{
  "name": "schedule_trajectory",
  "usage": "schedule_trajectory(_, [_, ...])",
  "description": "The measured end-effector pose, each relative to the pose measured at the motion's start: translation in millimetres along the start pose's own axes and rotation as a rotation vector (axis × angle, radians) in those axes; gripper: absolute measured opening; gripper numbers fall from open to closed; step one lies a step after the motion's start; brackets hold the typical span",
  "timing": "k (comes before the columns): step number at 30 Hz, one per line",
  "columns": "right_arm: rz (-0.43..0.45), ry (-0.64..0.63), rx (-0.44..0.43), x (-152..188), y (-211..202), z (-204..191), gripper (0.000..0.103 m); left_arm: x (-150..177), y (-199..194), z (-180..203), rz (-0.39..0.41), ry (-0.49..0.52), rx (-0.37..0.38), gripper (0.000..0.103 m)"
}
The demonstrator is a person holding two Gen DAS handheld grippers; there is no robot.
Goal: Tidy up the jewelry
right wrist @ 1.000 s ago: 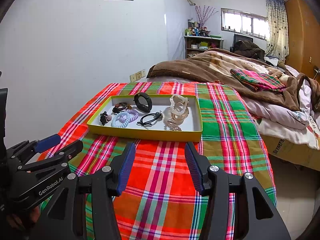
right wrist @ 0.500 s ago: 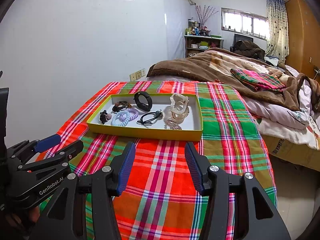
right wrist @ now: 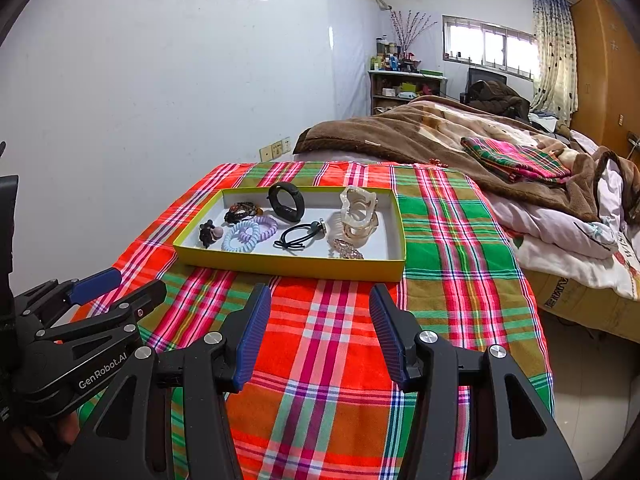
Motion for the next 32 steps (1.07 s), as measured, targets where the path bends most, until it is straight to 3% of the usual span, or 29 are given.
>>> schedule_trajectory(32, [0.000,0.001,0.003,0.1,0.1,-0.7,0.052,0.8,2.0,-1.1,0.000,-0.006,0.002,0.058])
Point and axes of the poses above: each gripper's, at about its wrist camera, not at the fingertips, and y roughly the way its jaws point, z to its right, x to its underside, the point moved 8 cm from there along y, roughly the way its jaws point, and after that the axes turned 13 degrees about -z, right-handed, at the moved point
